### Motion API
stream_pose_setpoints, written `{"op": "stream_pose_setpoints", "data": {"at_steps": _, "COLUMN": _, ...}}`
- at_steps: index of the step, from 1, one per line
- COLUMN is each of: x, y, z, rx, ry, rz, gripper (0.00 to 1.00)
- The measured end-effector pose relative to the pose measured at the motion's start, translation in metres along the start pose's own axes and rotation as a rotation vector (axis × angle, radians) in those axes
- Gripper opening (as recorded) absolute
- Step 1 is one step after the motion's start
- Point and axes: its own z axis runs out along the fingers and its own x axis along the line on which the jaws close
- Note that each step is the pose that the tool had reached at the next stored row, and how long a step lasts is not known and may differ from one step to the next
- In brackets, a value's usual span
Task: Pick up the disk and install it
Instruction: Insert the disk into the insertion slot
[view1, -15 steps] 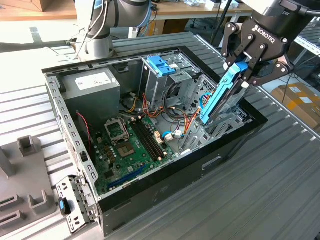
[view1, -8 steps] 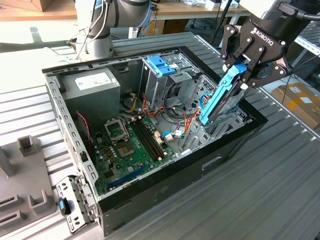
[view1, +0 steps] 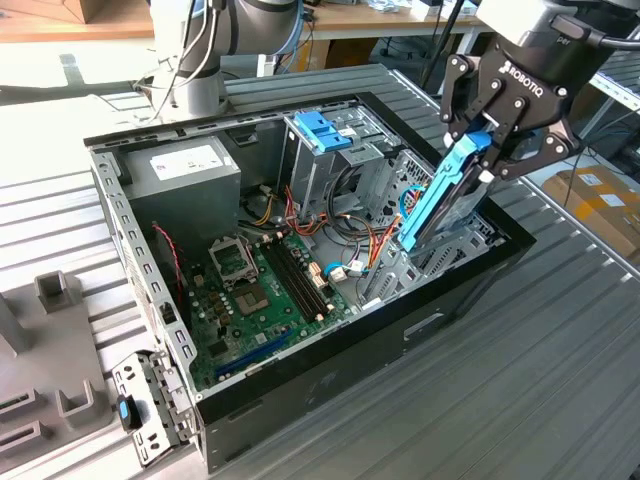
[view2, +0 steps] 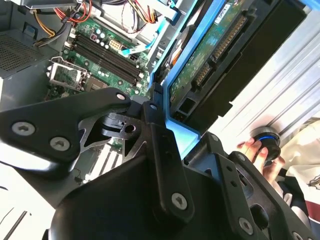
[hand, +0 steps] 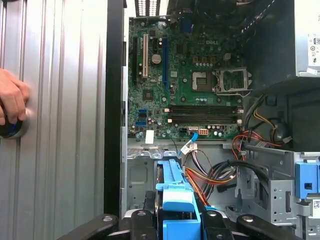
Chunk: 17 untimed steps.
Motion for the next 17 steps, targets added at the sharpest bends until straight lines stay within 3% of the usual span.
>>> {"op": "stream_pose_setpoints", "data": {"at_steps": 9, "x": -0.0062, "y": -0.0004, "z": 0.0045, "rx": 0.0, "ry": 0.0, "rz": 0.0, "gripper": 0.37}}
{"op": "stream_pose_setpoints", "data": {"at_steps": 17, "x": -0.0061, "y": -0.0005, "z": 0.0109, "rx": 0.0001, "ry": 0.0001, "rz": 0.0, "gripper": 0.37}}
